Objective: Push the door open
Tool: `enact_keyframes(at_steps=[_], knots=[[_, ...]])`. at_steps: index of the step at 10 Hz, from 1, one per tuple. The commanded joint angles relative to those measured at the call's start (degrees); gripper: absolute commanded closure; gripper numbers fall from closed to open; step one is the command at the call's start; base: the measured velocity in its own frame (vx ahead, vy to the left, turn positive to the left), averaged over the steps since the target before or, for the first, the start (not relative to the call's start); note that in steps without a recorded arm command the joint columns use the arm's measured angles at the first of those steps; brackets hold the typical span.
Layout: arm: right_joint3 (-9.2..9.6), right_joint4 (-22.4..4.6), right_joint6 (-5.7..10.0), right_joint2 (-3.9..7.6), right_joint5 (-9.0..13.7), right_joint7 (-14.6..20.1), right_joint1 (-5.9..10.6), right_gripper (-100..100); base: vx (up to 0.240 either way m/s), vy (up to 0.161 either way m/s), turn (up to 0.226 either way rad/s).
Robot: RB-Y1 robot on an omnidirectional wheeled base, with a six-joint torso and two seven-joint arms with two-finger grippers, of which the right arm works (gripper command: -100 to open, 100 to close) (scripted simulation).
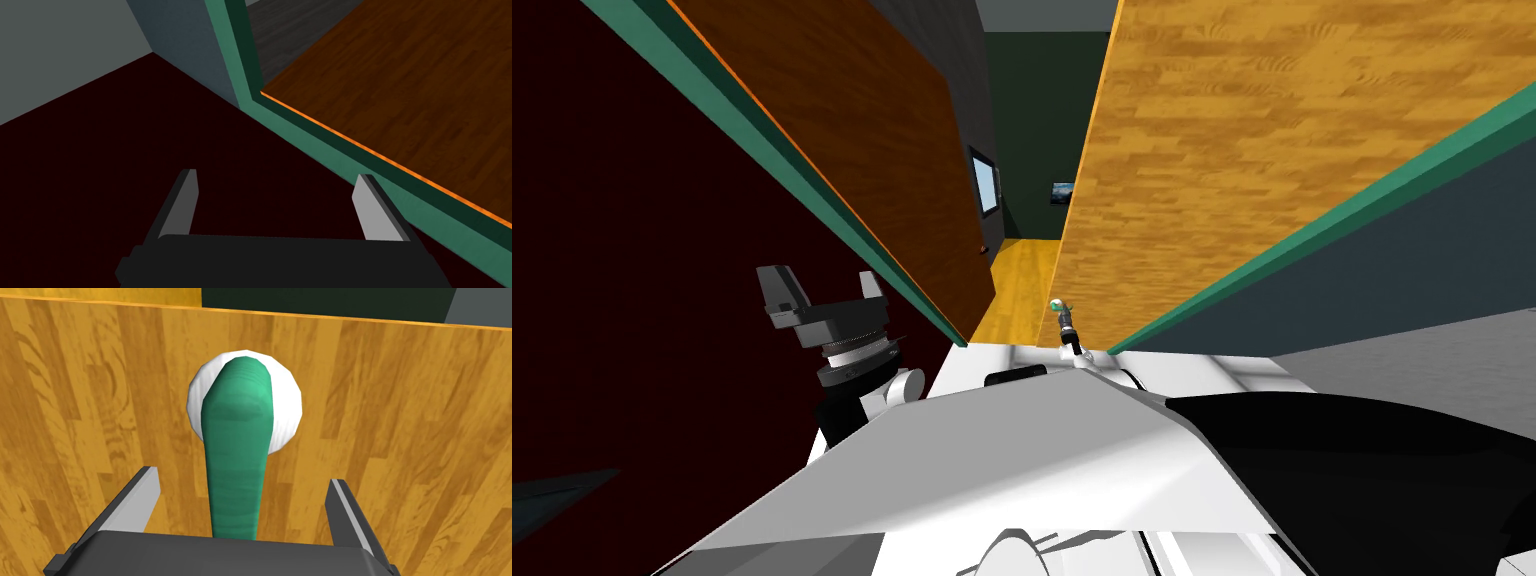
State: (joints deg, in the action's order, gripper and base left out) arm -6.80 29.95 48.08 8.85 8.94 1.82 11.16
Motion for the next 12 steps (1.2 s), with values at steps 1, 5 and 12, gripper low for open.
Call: enact_keyframes(at_steps=[1, 5, 12], knots=[[-0.15, -0.2, 0.11, -0.03, 0.1, -0.1, 0.07, -100, 0.183, -0.074, 0.02], [-0.09, -0.1, 0.08, -0.02, 0.0, 0.0, 0.05, 100, 0.007, -0.005, 0.003], [-2.21, -0.3, 0.1, 0.57, 0.5, -0.3, 0.05, 100, 0.085, 0.012, -0.021]])
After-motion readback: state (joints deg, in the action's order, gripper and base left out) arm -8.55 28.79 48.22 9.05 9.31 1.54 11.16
